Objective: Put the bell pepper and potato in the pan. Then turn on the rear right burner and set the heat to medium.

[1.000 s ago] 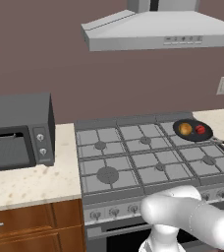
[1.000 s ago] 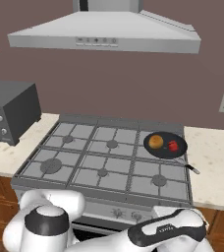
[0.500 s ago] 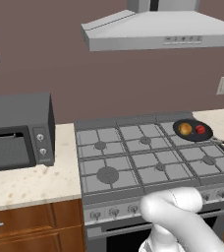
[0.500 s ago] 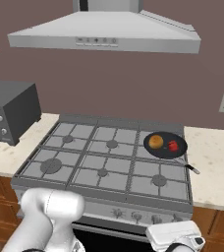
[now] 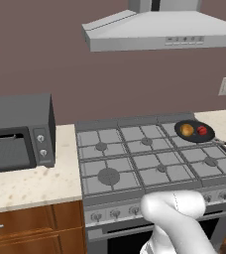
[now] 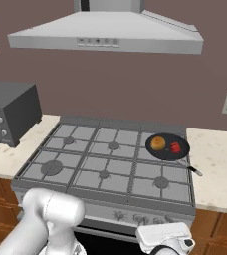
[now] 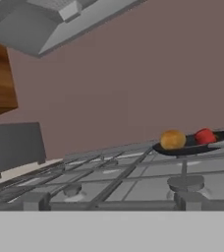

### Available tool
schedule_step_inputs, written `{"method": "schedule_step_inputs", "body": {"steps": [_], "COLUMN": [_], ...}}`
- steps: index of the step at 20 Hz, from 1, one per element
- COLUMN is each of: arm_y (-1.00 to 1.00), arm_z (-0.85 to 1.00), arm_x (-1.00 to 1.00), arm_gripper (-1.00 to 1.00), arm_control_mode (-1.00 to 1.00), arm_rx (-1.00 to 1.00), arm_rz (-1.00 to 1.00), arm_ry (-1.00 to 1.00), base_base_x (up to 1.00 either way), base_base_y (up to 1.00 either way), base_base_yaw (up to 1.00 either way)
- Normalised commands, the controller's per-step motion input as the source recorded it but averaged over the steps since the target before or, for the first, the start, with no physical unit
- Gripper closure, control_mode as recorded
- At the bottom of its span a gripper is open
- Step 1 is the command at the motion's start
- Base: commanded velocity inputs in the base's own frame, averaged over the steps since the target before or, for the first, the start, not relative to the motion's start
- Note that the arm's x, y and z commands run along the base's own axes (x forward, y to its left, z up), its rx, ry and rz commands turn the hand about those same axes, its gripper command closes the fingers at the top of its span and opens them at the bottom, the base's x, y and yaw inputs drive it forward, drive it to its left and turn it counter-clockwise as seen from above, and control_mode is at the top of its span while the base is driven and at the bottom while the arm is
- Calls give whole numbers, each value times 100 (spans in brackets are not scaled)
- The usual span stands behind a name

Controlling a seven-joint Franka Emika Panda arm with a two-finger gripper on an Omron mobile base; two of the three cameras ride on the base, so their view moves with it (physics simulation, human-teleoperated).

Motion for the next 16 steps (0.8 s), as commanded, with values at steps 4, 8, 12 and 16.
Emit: {"method": "schedule_step_inputs", "body": {"steps": [4,8,12,16], "arm_y": [3,0,0,11], "arm_z": [-5,-8,-1,0], "arm_x": [-8,-16,-4,0], "arm_gripper": [-100,-100,-100,-100], "arm_control_mode": [-100,-100,-100,-100], "arm_rx": [0,0,0,0], "arm_rz": [-21,-25,-24,-10], "arm_ry": [0,0,2,-2], "base_base_x": [0,0,0,0], "base_base_y": [0,0,0,0], "base_base_yaw": [0,0,0,0]}}
